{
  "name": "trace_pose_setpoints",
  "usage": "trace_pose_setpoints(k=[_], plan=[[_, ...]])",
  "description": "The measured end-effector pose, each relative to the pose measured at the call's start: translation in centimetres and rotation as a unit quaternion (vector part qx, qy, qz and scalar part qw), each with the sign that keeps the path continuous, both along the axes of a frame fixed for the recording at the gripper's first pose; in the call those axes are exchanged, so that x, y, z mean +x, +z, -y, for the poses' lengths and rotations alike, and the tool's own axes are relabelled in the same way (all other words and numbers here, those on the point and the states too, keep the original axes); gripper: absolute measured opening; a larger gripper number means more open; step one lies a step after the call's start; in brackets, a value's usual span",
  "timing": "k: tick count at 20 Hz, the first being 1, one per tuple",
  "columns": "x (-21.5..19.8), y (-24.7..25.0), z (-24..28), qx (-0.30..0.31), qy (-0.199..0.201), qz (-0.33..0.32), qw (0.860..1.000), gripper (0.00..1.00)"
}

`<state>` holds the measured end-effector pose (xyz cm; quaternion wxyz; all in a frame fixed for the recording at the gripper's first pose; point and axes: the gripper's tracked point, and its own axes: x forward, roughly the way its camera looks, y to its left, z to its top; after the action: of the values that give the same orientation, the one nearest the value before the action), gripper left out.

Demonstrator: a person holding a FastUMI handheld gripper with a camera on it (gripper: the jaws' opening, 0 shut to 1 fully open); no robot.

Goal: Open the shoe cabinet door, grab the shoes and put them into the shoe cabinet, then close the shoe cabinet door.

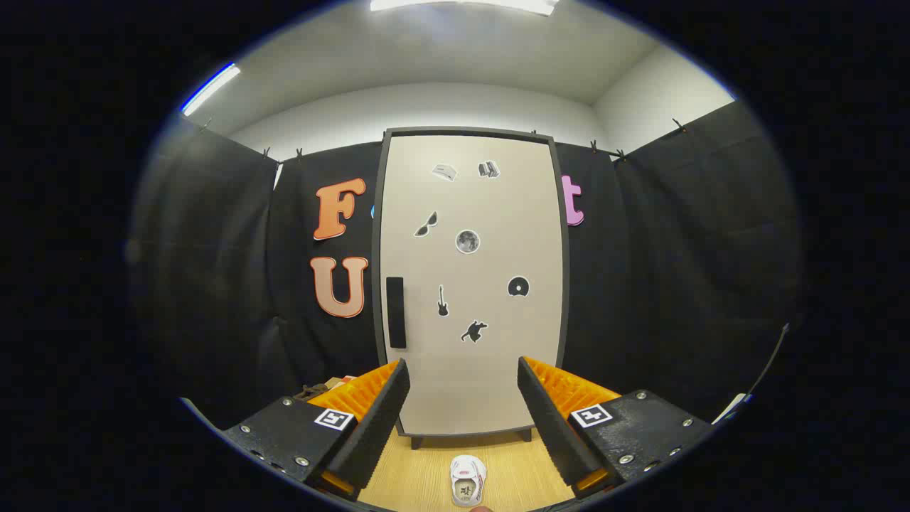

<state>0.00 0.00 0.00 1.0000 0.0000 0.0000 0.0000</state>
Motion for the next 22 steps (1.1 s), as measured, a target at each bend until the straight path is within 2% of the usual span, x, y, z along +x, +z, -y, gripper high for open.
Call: trace_pose_setpoints(k=[22], plan=[[0.2,0.3,-2.4,-0.003,0.010,-0.002,1.000,0.95]])
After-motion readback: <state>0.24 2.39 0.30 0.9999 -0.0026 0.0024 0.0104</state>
